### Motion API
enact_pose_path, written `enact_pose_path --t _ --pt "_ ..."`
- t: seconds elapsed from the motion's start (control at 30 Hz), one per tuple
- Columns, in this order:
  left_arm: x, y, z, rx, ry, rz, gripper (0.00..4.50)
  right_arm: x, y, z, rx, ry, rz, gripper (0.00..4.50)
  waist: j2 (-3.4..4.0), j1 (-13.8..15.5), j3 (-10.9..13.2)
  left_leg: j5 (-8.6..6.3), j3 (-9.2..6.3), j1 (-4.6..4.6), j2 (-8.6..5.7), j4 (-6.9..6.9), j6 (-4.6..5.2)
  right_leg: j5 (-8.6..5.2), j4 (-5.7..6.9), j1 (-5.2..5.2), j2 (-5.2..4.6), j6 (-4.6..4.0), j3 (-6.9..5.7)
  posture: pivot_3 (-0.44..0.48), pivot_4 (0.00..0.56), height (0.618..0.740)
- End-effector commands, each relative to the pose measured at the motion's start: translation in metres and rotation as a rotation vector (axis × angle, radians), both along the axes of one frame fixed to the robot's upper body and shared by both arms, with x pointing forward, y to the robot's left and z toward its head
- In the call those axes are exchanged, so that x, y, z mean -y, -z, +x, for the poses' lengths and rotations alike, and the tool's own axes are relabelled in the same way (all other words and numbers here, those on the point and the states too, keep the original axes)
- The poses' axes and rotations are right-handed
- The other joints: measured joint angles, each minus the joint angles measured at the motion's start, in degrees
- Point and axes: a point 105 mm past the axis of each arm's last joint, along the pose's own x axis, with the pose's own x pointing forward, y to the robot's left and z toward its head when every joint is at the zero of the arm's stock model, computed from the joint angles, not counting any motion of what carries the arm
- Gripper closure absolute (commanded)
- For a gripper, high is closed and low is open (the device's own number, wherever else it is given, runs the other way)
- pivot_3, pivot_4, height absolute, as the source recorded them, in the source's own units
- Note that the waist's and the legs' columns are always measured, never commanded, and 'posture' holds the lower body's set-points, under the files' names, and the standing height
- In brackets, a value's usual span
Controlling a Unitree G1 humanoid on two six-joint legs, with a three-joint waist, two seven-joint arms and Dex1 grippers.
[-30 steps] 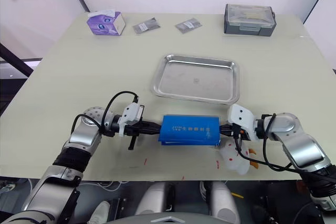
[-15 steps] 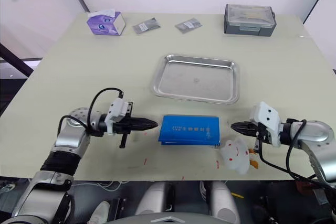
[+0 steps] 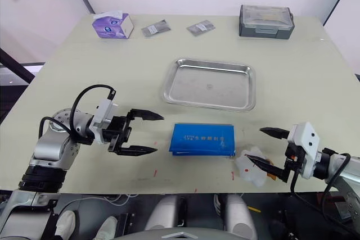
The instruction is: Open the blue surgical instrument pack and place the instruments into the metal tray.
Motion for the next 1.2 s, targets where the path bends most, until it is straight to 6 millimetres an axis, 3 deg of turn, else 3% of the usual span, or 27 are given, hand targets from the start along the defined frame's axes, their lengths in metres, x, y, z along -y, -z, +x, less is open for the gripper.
enact_pose_path --t 0.03,0.17,0.27,0.43,0.53,0.63,0.73,0.93,1.2 --pt "0.004 -0.009 -0.010 0.025 0.095 0.012 0.01 -0.012 -0.009 0.012 0.167 -0.049 -0.081 0.03 0.01 0.07 0.00 0.00 0.00 0.01 0.00 0.00 0.00 0.00 0.01 0.00 0.00 0.00 0.02 0.000 0.150 0.738" --pt "0.004 -0.010 -0.009 0.032 0.100 0.021 0.01 -0.019 -0.005 0.019 0.280 -0.130 -0.202 0.03 0.00 0.43 0.00 0.00 -0.02 -0.04 -0.01 -0.01 0.00 0.00 -0.05 0.00 0.04 0.00 0.04 0.000 0.150 0.738" --pt "0.005 -0.010 -0.009 0.037 0.107 0.025 0.01 -0.032 -0.010 0.021 0.343 -0.169 -0.198 0.03 -0.01 0.44 0.01 0.00 -0.04 -0.07 -0.02 0.00 0.00 0.00 -0.06 0.00 0.04 0.00 0.08 0.000 0.150 0.738" --pt "0.006 -0.014 -0.007 0.045 0.102 0.012 0.01 -0.051 -0.009 -0.013 0.236 -0.308 -0.132 0.03 0.00 0.43 0.01 0.00 -0.10 -0.06 -0.01 -0.01 0.00 -0.01 -0.04 0.00 0.08 -0.01 0.07 0.000 0.150 0.738" --pt "0.007 -0.013 -0.007 0.042 0.099 0.011 0.01 -0.055 -0.007 -0.022 0.182 -0.284 -0.065 0.03 -0.03 0.50 0.01 0.00 -0.20 -0.07 0.00 0.00 -0.01 -0.01 -0.06 0.07 0.08 -0.01 0.04 0.000 0.150 0.738" --pt "0.007 -0.015 -0.007 0.042 0.093 0.004 0.01 -0.064 -0.017 -0.026 0.166 -0.231 0.078 0.03 -0.03 0.13 0.01 0.00 -0.34 0.00 0.00 0.04 0.00 -0.01 -0.01 0.11 0.13 -0.01 0.12 0.000 0.150 0.738" --pt "0.007 -0.014 -0.007 0.039 0.102 0.005 0.01 -0.064 0.007 -0.033 0.204 -0.272 -0.062 0.03 -0.04 0.31 0.01 0.00 -0.53 -0.01 0.00 0.03 0.00 -0.01 -0.05 0.11 0.17 -0.01 0.12 0.000 0.150 0.738" --pt "0.007 -0.015 -0.006 0.038 0.103 0.009 0.01 -0.055 0.036 -0.029 0.322 -0.227 -0.141 0.03 -0.05 0.36 0.00 0.00 -0.50 -0.04 -0.02 0.04 0.00 -0.02 -0.07 0.12 0.19 0.00 0.19 0.000 0.150 0.738" --pt "0.009 -0.017 -0.004 0.043 0.115 0.011 0.01 -0.032 0.038 0.006 0.545 -0.164 -0.336 0.03 -0.06 0.14 0.00 0.00 -0.50 0.02 0.00 0.03 -0.01 -0.02 -0.04 0.11 0.29 -0.01 0.24 0.000 0.150 0.738"
